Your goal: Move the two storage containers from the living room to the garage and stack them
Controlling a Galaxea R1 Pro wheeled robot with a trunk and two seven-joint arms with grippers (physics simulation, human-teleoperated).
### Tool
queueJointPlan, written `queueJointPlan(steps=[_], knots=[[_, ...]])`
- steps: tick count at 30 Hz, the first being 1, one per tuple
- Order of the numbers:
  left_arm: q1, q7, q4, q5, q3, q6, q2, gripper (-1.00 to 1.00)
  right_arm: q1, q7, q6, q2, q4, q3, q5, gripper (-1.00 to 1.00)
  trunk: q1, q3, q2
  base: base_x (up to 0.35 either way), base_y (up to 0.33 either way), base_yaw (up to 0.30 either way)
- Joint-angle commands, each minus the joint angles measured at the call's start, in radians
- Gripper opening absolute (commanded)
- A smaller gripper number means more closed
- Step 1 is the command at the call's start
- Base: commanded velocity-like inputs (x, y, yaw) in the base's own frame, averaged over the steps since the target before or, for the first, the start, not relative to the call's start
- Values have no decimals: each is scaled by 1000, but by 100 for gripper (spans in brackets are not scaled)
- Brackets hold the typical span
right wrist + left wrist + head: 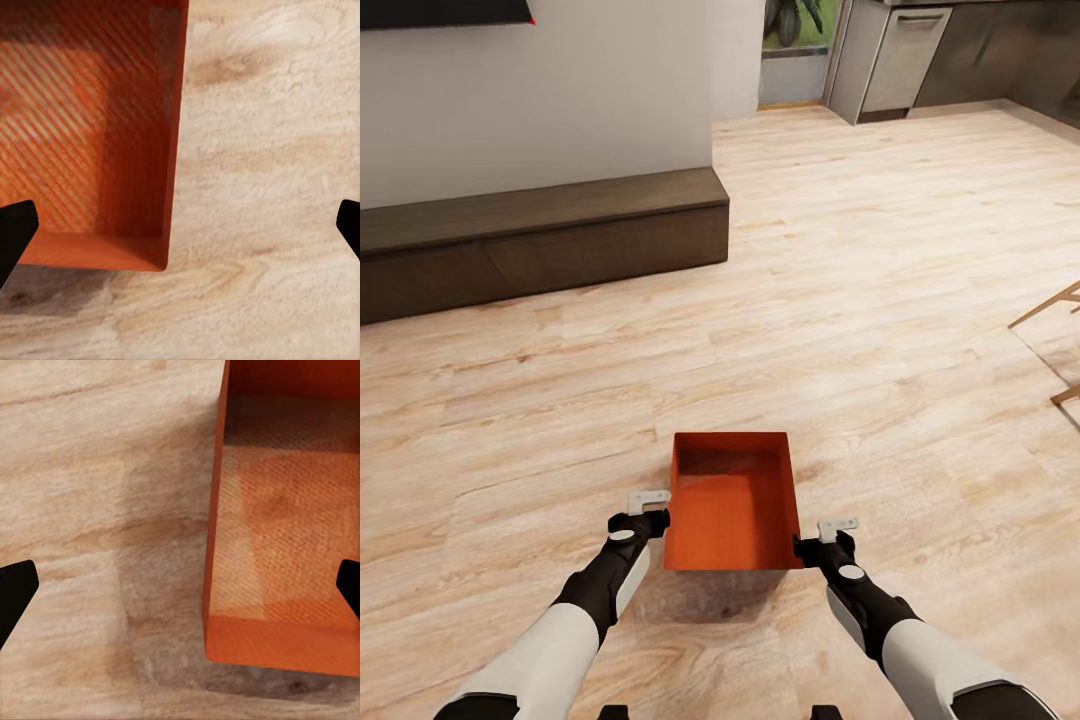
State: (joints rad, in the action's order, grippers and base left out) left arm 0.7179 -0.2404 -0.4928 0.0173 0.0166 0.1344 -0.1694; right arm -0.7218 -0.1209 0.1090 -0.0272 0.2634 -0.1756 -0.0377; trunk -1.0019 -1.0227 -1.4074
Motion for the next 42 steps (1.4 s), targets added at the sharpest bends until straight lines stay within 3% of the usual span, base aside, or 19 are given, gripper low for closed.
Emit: queueJointPlan(steps=[1,31,42], knots=[[0,-2,-2,1,2,6,-1,100,-1,-6,4,1,-1,-8,-4,100,-4,-4,-8,0,0,0],[0,-2,-6,1,2,6,1,100,-1,-7,8,5,0,-4,-10,100,-119,-98,-218,0,0,0],[0,-2,-6,1,2,5,1,100,-1,27,8,14,-1,-12,19,100,-161,-132,-295,0,0,0]])
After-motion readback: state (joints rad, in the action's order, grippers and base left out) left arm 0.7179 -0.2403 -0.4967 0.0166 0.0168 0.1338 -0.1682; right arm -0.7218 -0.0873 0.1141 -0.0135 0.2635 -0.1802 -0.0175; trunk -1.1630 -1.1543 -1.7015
